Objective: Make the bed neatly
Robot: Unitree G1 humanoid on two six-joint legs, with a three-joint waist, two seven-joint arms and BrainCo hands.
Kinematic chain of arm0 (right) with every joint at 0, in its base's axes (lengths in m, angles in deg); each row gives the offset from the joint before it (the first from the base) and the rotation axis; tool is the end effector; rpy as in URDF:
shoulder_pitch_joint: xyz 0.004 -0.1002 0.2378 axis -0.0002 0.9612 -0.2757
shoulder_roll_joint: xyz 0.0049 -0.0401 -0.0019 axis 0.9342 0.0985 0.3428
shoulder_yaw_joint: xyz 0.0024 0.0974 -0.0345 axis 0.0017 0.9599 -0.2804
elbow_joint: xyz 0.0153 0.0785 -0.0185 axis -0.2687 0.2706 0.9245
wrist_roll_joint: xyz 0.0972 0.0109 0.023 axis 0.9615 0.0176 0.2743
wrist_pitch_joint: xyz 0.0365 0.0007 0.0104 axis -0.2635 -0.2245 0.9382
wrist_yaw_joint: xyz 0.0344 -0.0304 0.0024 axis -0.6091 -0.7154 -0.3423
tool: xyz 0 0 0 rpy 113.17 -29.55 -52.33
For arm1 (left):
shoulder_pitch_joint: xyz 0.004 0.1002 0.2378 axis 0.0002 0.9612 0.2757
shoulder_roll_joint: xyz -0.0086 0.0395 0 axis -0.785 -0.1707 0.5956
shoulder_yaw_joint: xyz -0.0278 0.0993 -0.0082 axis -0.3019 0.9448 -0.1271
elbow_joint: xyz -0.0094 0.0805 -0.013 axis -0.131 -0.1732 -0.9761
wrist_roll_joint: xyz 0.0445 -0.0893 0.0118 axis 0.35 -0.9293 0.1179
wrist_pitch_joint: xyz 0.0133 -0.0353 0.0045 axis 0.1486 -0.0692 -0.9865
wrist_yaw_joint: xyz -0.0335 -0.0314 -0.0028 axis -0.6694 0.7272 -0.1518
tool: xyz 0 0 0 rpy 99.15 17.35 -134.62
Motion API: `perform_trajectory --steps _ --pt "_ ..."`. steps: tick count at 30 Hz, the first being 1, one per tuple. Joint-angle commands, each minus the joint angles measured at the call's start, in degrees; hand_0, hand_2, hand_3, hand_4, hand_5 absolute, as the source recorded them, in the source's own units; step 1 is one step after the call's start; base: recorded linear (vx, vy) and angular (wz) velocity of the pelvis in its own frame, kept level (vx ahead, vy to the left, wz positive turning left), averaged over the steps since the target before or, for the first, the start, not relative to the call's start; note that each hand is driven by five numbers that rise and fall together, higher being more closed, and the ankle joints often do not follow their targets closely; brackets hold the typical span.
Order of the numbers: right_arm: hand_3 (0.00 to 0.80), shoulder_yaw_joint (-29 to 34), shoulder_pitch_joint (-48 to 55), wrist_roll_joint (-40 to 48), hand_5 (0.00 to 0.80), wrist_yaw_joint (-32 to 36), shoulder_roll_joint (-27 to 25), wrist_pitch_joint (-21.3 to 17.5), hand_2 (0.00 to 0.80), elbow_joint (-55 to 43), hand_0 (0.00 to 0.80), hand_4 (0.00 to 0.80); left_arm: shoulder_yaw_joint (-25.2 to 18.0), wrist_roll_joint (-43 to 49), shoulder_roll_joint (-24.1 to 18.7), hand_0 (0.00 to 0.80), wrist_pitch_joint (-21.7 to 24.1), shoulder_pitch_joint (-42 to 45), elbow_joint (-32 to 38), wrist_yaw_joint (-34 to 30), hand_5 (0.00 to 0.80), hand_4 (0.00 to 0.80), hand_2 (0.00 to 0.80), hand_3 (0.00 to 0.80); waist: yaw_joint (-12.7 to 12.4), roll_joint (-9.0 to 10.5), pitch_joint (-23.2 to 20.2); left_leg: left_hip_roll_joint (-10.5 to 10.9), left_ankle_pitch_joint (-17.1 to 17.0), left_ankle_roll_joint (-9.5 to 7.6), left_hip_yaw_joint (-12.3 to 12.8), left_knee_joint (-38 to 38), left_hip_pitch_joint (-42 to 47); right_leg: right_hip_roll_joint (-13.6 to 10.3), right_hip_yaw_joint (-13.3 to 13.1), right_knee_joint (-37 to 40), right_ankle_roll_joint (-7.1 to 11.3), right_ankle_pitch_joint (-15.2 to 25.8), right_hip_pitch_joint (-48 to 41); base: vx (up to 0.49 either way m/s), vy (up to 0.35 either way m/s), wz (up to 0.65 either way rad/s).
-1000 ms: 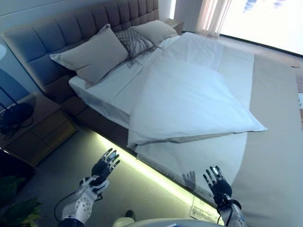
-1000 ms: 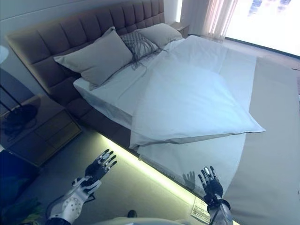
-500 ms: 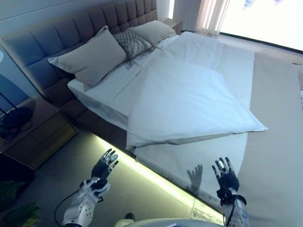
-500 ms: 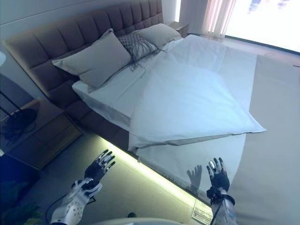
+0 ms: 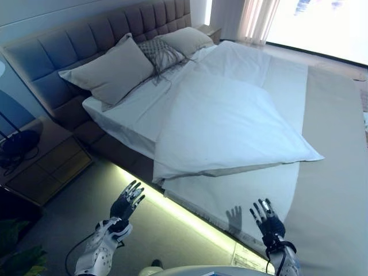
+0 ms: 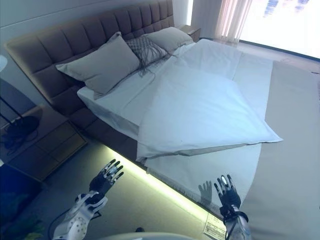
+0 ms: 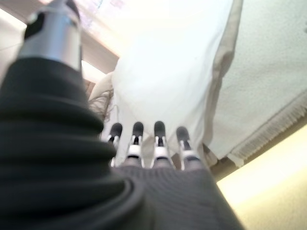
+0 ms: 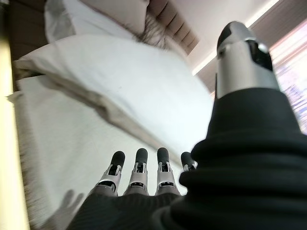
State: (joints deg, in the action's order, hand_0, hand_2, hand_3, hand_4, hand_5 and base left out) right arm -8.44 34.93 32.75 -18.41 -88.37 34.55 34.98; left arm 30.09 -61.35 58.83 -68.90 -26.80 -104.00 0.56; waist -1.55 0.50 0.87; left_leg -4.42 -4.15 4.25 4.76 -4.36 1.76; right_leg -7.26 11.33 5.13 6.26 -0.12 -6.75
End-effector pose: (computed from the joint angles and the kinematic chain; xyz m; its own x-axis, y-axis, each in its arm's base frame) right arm 0.0950 -0.2268 -0.0704 0.8448 -0.1436 -0.5154 0.4640 0.6762 0.5722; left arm 0.1367 0.2225 -0.0325 0.9143 -0.1275 -0.3846 -0.0742 0.8804 -0.4683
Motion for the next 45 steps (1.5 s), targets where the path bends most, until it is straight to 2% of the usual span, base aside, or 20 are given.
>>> perform_trajectory --steps 1,4,7,11,13,15,17,18,20,23,25,28,31,32,35,38,40,43,44,45 --pt "0.000 0.01 -1.09 1.13 0.000 2.02 -1.50 -0.52 0.000 -3.31 0.000 0.000 -0.44 -3.81 -0.98 0.000 3.35 -2.66 0.77 -0.97 0.000 0.000 0.000 0.000 -1.89 2.02 0.97 -2.71 3.24 1.82 -1.63 12.17 -3.64 0.74 0.81 -3.84 -0.40 2.20 3.05 -0.043 -0.062 -0.01" --pt "0.000 -0.48 -1.92 -0.39 0.000 1.68 -2.60 -0.27 0.000 -3.54 0.000 0.000 -0.84 -4.24 -0.15 0.000 3.66 -1.17 0.87 -1.52 0.000 0.000 0.000 0.000 -2.35 2.13 2.17 -1.98 1.76 1.88 -4.67 18.19 -6.01 1.69 -1.41 -3.71 -1.19 2.35 2.99 -0.007 -0.014 -0.11" --pt "0.000 -0.87 -2.91 -0.57 0.000 1.21 -2.45 -1.60 0.000 -3.70 0.000 0.000 -0.44 -5.33 0.44 0.000 3.49 -0.72 0.83 -0.97 0.000 0.000 0.000 0.000 -2.48 1.41 2.62 0.13 3.45 0.47 -4.40 12.77 -4.84 1.02 -2.10 -4.03 -0.56 2.70 3.60 0.006 0.130 -0.24" --pt "0.000 0.96 -2.09 -0.53 0.000 1.14 -1.52 -0.90 0.000 -4.91 0.000 0.000 -0.16 -4.49 0.52 0.000 2.55 -2.76 1.04 0.38 0.000 0.000 0.000 0.000 -0.51 1.21 1.89 1.19 5.25 -0.18 -1.08 10.36 -3.03 -1.92 -1.23 -6.63 0.83 2.27 4.68 0.082 0.194 -0.05" --pt "0.000 2.31 0.41 -2.57 0.000 2.06 -0.37 -1.64 0.000 -5.51 0.000 0.000 -0.84 -3.71 0.10 0.000 0.95 -2.49 2.34 -0.39 0.000 0.000 0.000 0.000 0.41 1.10 1.66 1.56 5.39 -0.63 1.59 9.86 -2.41 -3.47 -0.46 -8.80 1.50 1.68 4.91 0.140 0.168 0.17" --pt "0.000 3.18 1.64 -2.43 0.000 2.15 0.52 -2.25 0.000 -5.47 0.000 0.000 -1.26 -2.13 -0.30 0.000 -0.44 -2.27 2.12 -0.19 0.000 0.000 0.000 0.000 1.09 1.10 1.53 2.35 5.43 -1.85 1.96 8.70 -1.44 -5.21 -0.68 -11.79 2.27 1.19 5.79 0.137 0.217 0.31" --pt "0.000 3.71 2.29 -2.41 0.000 2.27 0.84 -2.52 0.000 -5.53 0.000 0.000 -0.64 -0.65 -0.54 0.000 0.07 -2.43 0.77 0.15 0.000 0.000 0.000 0.000 1.82 0.92 1.61 3.60 5.86 -3.45 1.68 8.55 -1.28 -6.57 -1.94 -16.51 2.77 1.85 7.70 0.100 0.237 0.21" --pt "0.000 3.97 2.65 -2.23 0.000 2.49 0.92 -2.82 0.000 -5.78 0.000 0.000 -0.09 0.10 -0.96 0.000 0.41 -2.38 0.34 0.07 0.000 0.000 0.000 0.000 2.07 0.82 1.79 4.62 6.56 -4.84 1.38 9.08 -1.54 -7.42 -2.82 -20.14 2.80 2.47 8.97 0.078 0.243 0.11" --pt "0.000 4.08 3.17 -1.88 0.000 2.17 1.00 -3.60 0.000 -6.19 0.000 0.000 0.74 0.46 -1.59 0.000 0.64 -2.27 -0.55 0.02 0.000 0.000 0.000 0.000 2.30 0.02 2.26 6.23 7.14 -6.84 0.58 9.77 -1.71 -8.44 -3.83 -28.58 2.12 4.08 12.02 0.066 0.297 0.07" --pt "0.000 4.58 4.45 -0.95 0.000 1.47 0.81 -3.68 0.000 -6.65 0.000 0.000 1.25 -0.49 -2.27 0.000 0.34 -3.11 -3.00 -0.97 0.000 0.000 0.000 0.000 3.40 -2.40 3.86 7.69 7.69 -9.02 -0.57 10.43 -0.94 -7.63 -5.89 -44.79 0.93 8.81 18.89 0.059 0.304 0.14" --pt "0.000 4.66 5.26 -0.14 0.000 2.35 0.32 -4.13 0.000 -5.72 0.000 0.000 0.99 -1.16 -2.92 0.000 -0.57 -3.57 -2.22 -1.37 0.000 0.000 0.000 0.000 3.64 -2.69 4.49 8.35 7.84 -9.22 -0.96 11.05 -0.57 -6.72 -5.62 -47.19 0.68 9.59 21.15 0.101 0.119 0.14" --pt "0.000 5.38 5.49 1.15 0.000 3.21 -0.08 -4.25 0.000 -3.87 0.000 0.000 0.49 -1.96 -3.48 0.000 -1.86 -3.84 -0.35 -0.71 0.000 0.000 0.000 0.000 4.30 -1.08 4.60 9.95 9.28 -8.93 -1.09 11.29 0.76 -6.33 -4.80 -38.71 1.52 11.77 21.77 0.208 -0.086 -0.01" --pt "0.000 6.13 3.30 2.46 0.000 3.66 -0.50 -4.79 0.000 -0.94 0.000 0.000 1.66 -2.38 -3.67 0.000 -2.14 -5.25 0.16 -0.17 0.000 0.000 0.000 0.000 5.53 1.57 4.81 11.46 12.37 -7.52 -3.21 10.93 3.33 -7.43 -5.67 -20.01 3.06 14.95 21.39 0.346 -0.267 0.02" --pt "0.000 6.26 2.50 2.99 0.000 3.27 -0.65 -4.90 0.000 -0.41 0.000 0.000 2.08 -2.29 -3.75 0.000 -2.41 -5.68 0.54 0.03 0.000 0.000 0.000 0.000 5.94 2.52 4.71 12.02 13.41 -7.16 -4.17 10.79 3.97 -7.80 -6.77 -14.27 3.78 15.80 22.16 0.372 -0.273 0.19" --pt "0.000 6.34 0.46 3.11 0.000 1.16 -0.71 -3.91 0.000 -0.52 0.000 0.000 2.23 -2.31 -4.21 0.000 -3.08 -5.91 1.58 0.58 0.000 0.000 0.000 0.000 6.37 2.49 5.02 10.59 16.39 -6.79 -5.20 11.83 5.51 -6.90 -6.96 -2.32 5.63 17.91 21.35 0.378 -0.263 0.35" --pt "0.000 6.15 1.20 1.83 0.000 1.08 -0.08 -2.51 0.000 -1.86 0.000 0.000 0.52 -2.71 -4.59 0.000 -3.77 -4.75 2.12 0.57 0.000 0.000 0.000 0.000 6.37 3.21 5.20 9.31 18.69 -7.41 -4.21 13.04 7.08 -7.09 -4.73 -2.53 6.25 19.02 22.28 0.359 -0.262 0.10" --pt "0.000 6.00 1.75 1.18 0.000 1.86 0.09 -1.93 0.000 -2.24 0.000 0.000 -0.28 -2.43 -4.34 0.000 -3.79 -3.30 2.55 0.08 0.000 0.000 0.000 0.000 6.11 4.17 5.01 8.87 20.19 -7.61 -3.65 14.59 7.55 -7.54 -4.78 -5.93 6.38 19.33 21.84 0.345 -0.274 0.18" --pt "0.000 6.37 2.70 1.37 0.000 2.61 -0.49 -1.02 0.000 -1.60 0.000 0.000 -0.57 -2.22 -3.98 0.000 -3.07 0.06 3.29 -1.10 0.000 0.000 0.000 0.000 5.59 4.69 3.71 6.60 20.95 -6.24 -2.67 16.94 8.14 -6.68 -4.07 -6.18 6.45 17.35 19.32 0.362 -0.296 0.32" --pt "0.000 6.27 2.70 1.02 0.000 1.95 -0.88 -0.06 0.000 -1.79 0.000 0.000 -0.99 -3.12 -3.77 0.000 -2.92 1.28 3.31 -1.30 0.000 0.000 0.000 0.000 5.56 4.54 3.32 5.28 20.29 -5.54 -2.52 17.46 8.90 -6.14 -4.18 -7.43 6.15 16.60 19.27 0.313 -0.278 0.33" --pt "0.000 6.02 2.75 0.08 0.000 1.13 -1.28 0.99 0.000 -2.88 0.000 0.000 -1.42 -4.16 -3.38 0.000 -2.69 2.58 2.95 -2.04 0.000 0.000 0.000 0.000 5.71 3.99 2.87 3.21 17.51 -4.27 -2.76 18.22 9.63 -4.96 -4.46 -8.92 5.33 14.72 19.16 0.286 -0.270 0.27"
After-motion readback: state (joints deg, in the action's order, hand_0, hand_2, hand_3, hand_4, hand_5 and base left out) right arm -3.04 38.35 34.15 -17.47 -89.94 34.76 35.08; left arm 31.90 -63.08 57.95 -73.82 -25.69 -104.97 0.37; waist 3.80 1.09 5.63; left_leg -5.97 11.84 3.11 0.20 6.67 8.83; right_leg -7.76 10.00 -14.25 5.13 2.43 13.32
